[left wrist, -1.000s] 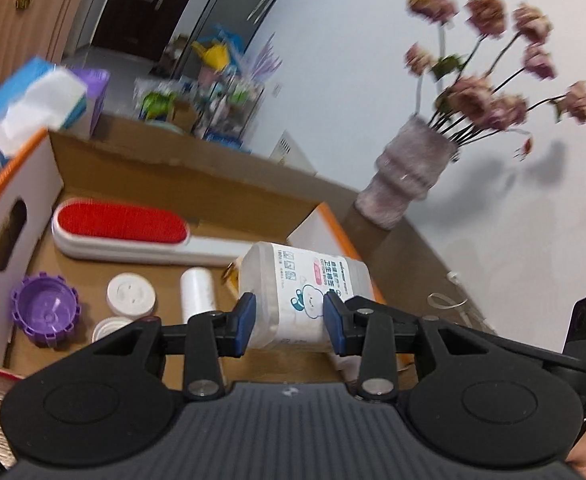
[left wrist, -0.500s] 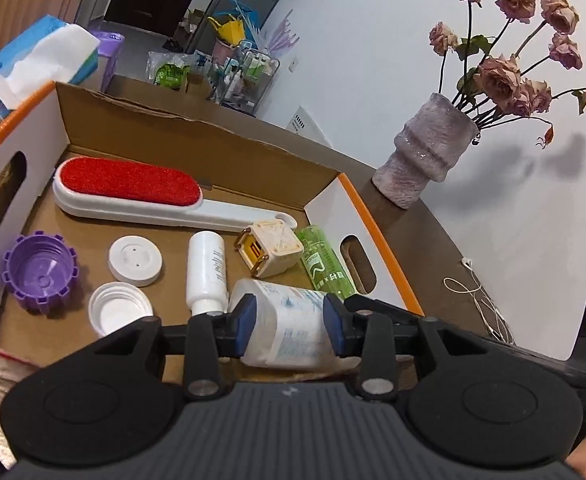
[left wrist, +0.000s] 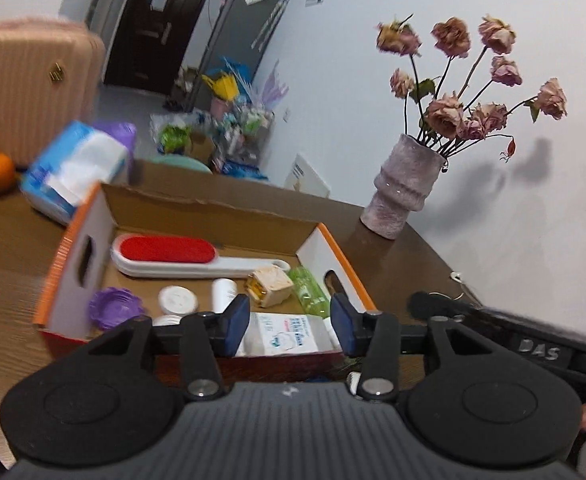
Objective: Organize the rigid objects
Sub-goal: 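Release the white bottle into the box and withdraw the left tool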
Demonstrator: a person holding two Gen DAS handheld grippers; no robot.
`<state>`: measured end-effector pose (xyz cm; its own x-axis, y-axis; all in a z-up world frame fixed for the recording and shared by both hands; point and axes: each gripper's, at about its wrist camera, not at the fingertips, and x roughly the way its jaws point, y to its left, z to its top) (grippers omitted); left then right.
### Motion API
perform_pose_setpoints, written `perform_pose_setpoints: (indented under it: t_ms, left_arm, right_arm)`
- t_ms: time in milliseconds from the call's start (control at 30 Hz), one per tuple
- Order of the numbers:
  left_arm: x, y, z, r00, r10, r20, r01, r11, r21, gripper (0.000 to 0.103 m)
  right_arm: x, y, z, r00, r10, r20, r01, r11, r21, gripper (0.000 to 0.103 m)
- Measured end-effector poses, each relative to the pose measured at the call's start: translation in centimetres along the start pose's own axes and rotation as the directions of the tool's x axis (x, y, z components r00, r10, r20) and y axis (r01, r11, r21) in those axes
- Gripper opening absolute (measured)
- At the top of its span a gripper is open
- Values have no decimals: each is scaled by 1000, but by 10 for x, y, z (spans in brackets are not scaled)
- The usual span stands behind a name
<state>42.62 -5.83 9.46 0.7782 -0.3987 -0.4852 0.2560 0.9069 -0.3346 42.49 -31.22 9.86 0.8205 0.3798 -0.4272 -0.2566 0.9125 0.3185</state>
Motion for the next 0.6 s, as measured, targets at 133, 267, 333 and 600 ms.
perform_pose_setpoints:
  t_ms: [133, 267, 333, 600]
  left_arm:
    - [-40, -13, -10, 996, 67, 62, -73, 992, 104, 54]
    - [-77, -25, -26, 990, 79, 118, -99, 979, 176, 73]
    - [-96, -31, -37, 984, 84, 155, -116, 970, 213, 83]
    - [-155, -40, -75, 952, 126, 278, -203, 941, 269, 103]
  right_arm:
    - [-40, 21, -4, 995, -75, 67, 84, 987, -135, 53]
    - [-74, 33, -11, 990, -97, 99, 115, 973, -200, 61]
    - [-90, 40, -16, 987, -106, 120, 131, 966, -225, 69]
    - [-141, 56, -43, 976, -137, 170, 181, 943, -278, 83]
